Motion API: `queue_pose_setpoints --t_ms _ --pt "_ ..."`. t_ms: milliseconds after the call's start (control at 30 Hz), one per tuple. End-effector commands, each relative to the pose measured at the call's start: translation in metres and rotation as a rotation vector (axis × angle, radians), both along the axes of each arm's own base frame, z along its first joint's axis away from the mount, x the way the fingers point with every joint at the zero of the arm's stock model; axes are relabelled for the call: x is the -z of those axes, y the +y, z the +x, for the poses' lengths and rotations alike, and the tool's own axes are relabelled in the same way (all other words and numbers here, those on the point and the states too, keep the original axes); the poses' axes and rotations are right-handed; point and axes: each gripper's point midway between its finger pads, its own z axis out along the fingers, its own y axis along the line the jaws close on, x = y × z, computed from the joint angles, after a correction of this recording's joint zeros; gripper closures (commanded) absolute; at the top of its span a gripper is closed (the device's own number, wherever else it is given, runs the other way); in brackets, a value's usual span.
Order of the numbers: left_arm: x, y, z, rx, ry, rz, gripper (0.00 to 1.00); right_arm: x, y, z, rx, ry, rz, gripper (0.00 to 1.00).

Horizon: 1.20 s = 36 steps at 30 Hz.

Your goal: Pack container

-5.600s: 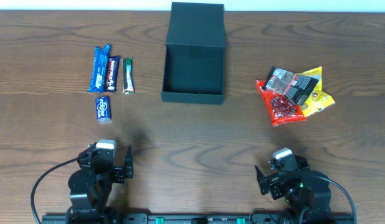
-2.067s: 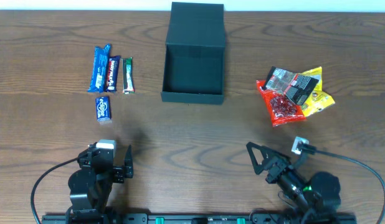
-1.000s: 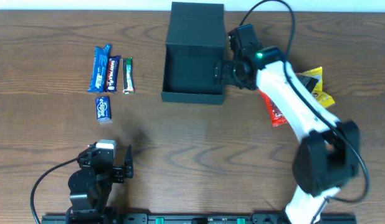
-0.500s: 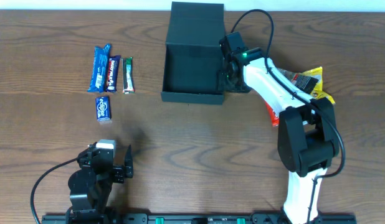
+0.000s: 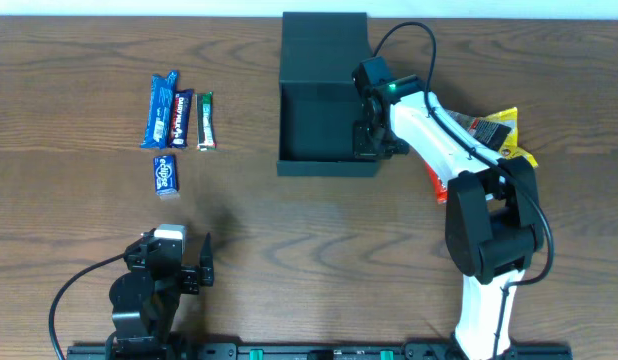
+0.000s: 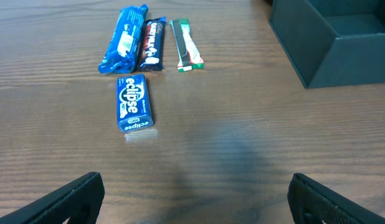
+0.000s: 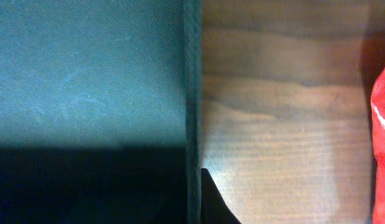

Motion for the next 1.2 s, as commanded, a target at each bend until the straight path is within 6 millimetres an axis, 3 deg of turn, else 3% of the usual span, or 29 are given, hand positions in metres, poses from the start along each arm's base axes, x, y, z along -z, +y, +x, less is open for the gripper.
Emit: queue_pose_setpoints --t_ms 0,333,900,1167 --pt "0.005 0.002 0.000 -0.003 0.005 0.014 0.05 0.002 0.002 -0.009 0.006 0.033 -0.021 0.99" --pt "0.005 0.002 0.000 -0.003 0.006 0.014 0.05 0.003 0.024 -0.035 -0.063 0.090 -0.048 0.99" --pt "0.005 0.002 0.000 -0.003 0.006 0.014 0.05 0.032 0.026 -0.092 -0.010 0.257 -0.057 0.99" --pt "0.005 0.002 0.000 -0.003 0.005 0.014 0.04 0.021 0.031 -0.099 -0.027 0.244 -0.056 0.99"
